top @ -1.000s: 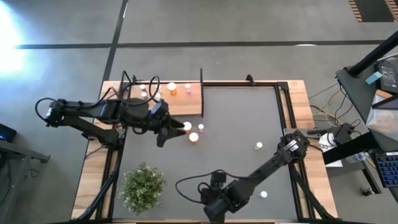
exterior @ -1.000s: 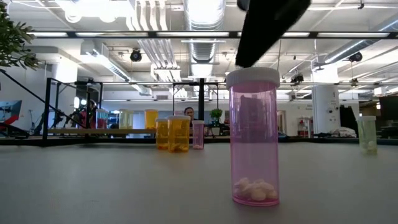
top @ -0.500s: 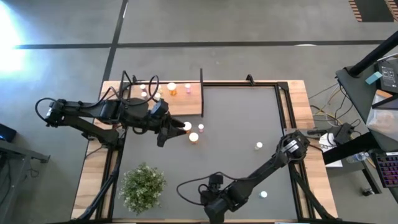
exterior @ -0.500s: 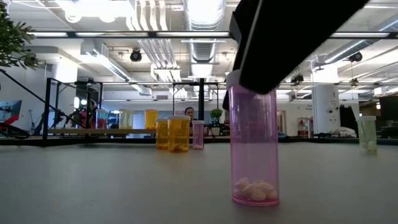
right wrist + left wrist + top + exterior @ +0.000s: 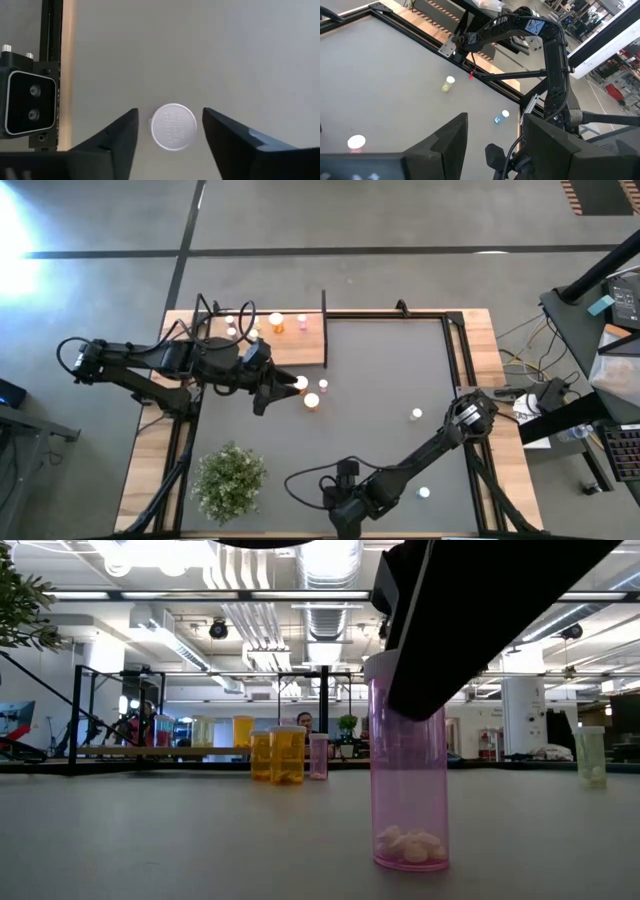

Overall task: Pick and place medicine bottles onto shelf by color
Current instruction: Move the bottom pink pill bottle to the middle of table

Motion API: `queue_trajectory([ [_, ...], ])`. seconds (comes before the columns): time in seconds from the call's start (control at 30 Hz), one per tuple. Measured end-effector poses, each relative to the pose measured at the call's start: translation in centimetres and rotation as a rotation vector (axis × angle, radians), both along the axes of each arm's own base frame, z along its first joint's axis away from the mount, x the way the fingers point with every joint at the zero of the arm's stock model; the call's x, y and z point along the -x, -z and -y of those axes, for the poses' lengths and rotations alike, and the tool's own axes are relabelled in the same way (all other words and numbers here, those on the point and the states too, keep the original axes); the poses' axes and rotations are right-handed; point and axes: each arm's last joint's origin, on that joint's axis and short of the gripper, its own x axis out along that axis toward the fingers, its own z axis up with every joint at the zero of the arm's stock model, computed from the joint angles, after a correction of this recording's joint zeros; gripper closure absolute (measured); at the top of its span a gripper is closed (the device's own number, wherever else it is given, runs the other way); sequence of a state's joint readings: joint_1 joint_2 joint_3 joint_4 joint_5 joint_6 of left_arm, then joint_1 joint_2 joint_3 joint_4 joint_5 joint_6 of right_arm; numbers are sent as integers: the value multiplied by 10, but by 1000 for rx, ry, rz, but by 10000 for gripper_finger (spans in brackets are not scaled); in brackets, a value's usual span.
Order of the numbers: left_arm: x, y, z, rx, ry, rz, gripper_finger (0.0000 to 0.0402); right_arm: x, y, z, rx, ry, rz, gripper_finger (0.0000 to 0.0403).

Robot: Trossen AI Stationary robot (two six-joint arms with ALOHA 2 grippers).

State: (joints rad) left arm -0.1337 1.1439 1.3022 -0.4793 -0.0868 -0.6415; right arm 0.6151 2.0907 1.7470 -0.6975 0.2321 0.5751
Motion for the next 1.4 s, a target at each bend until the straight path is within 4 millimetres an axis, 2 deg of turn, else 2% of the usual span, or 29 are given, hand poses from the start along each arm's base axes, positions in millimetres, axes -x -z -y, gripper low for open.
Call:
queue_trajectory([
  [0.2,0,0,0,0,-1,0,227,0,0,0,1,0,-1,256],
  [0.37,0,0,0,0,-1,0,227,0,0,0,2,1,-3,284],
  [0.53,0,0,0,0,-1,0,227,0,-1,5,13,8,-18,288],
  [0.73,0,0,0,-19,5,0,227,-3,-9,25,60,12,-55,276],
  [0.87,0,0,0,-56,17,1,227,-11,-15,47,95,6,-70,278],
  [1.0,0,0,-1,-112,34,3,227,-24,-14,77,132,13,-93,281],
  [1.23,7,-6,-2,-251,74,35,227,-39,-31,152,165,114,-126,274],
  [1.4,26,-16,-8,-348,84,72,227,-43,-25,204,148,207,-128,279],
])
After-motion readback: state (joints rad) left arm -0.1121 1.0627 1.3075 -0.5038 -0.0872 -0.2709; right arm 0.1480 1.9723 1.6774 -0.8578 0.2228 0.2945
